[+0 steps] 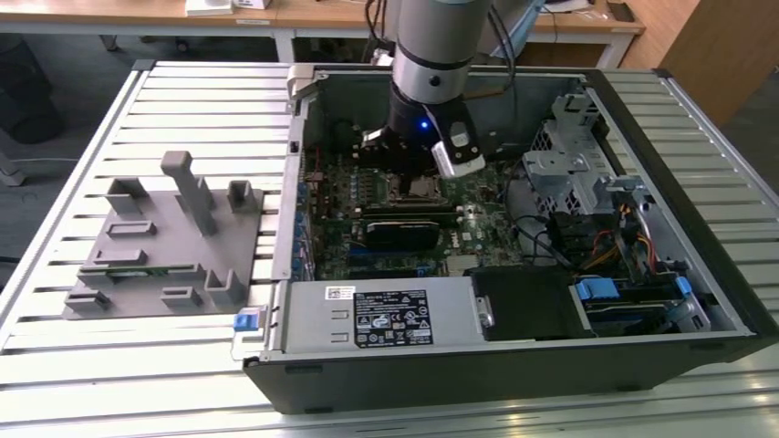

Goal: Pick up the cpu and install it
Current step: 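Install the second cpu locking lever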

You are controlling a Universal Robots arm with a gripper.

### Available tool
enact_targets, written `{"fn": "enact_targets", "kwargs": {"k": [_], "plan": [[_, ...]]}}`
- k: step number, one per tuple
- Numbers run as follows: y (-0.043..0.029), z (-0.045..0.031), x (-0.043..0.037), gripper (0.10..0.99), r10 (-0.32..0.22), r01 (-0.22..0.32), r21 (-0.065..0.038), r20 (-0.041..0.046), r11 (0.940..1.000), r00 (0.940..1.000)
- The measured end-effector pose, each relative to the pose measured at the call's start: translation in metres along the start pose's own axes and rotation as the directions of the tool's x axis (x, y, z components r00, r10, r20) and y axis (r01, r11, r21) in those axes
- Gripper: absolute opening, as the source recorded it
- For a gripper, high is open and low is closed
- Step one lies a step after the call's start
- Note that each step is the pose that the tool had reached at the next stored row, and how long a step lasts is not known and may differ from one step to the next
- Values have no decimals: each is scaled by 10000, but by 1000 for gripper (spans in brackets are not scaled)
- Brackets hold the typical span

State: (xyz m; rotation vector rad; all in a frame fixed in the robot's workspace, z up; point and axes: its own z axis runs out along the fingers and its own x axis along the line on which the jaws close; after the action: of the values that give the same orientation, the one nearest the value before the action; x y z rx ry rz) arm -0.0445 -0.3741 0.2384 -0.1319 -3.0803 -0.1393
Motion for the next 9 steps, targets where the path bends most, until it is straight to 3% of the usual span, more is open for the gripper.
{"fn": "enact_targets", "kwargs": {"k": [4,9], "plan": [[12,-129,8,106,0,0,-5,1,10000,10000],[13,-134,8,106,-1,1,-5,1,10000,10000]]}}
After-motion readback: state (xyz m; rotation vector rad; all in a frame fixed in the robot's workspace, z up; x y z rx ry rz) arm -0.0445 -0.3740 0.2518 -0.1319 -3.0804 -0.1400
